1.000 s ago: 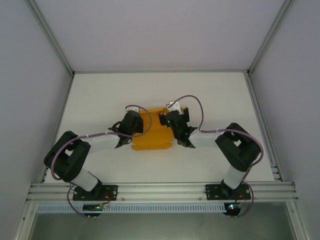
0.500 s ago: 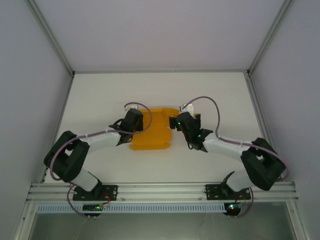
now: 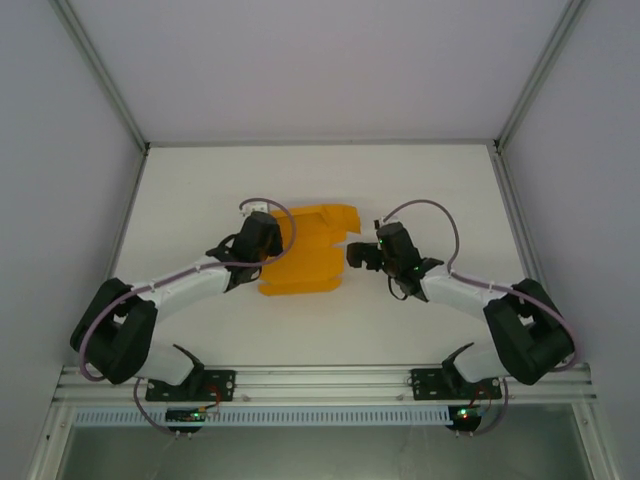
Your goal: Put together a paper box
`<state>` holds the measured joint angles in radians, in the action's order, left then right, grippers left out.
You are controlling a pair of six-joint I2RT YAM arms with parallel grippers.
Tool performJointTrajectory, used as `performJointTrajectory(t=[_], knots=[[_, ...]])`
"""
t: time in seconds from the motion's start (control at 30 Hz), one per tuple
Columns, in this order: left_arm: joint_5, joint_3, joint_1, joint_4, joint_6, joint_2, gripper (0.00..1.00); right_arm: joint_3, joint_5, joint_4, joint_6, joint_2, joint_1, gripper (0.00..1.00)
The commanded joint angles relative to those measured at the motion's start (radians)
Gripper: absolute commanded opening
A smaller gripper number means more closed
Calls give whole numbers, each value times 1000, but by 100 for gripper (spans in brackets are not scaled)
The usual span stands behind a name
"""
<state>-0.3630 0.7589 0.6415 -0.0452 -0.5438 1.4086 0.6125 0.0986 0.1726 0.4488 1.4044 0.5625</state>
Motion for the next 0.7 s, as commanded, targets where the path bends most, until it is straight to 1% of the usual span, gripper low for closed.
performJointTrajectory(t=[0.0, 0.1, 0.27, 0.37, 0.43, 0.57, 0.67], knots=[[31, 3, -2, -13, 1, -7, 0, 43, -39, 65, 9, 41, -10, 99], [52, 2, -1, -19, 5, 4, 0, 72, -31, 67, 8, 75, -9, 99], [40, -11, -2, -35, 20, 13, 0, 96, 13, 58, -16, 90, -7, 100], [41, -20, -3, -46, 22, 18, 0, 110, 2, 48, -48, 97, -11, 99], [47, -21, -2, -55, 24, 24, 0, 122, -27, 41, -88, 104, -10, 99], [38, -22, -2, -51, 25, 23, 0, 149, -5, -11, -135, 122, -10, 100], [24, -29, -3, -50, 21, 9, 0, 138, 16, -28, -152, 118, -21, 100]])
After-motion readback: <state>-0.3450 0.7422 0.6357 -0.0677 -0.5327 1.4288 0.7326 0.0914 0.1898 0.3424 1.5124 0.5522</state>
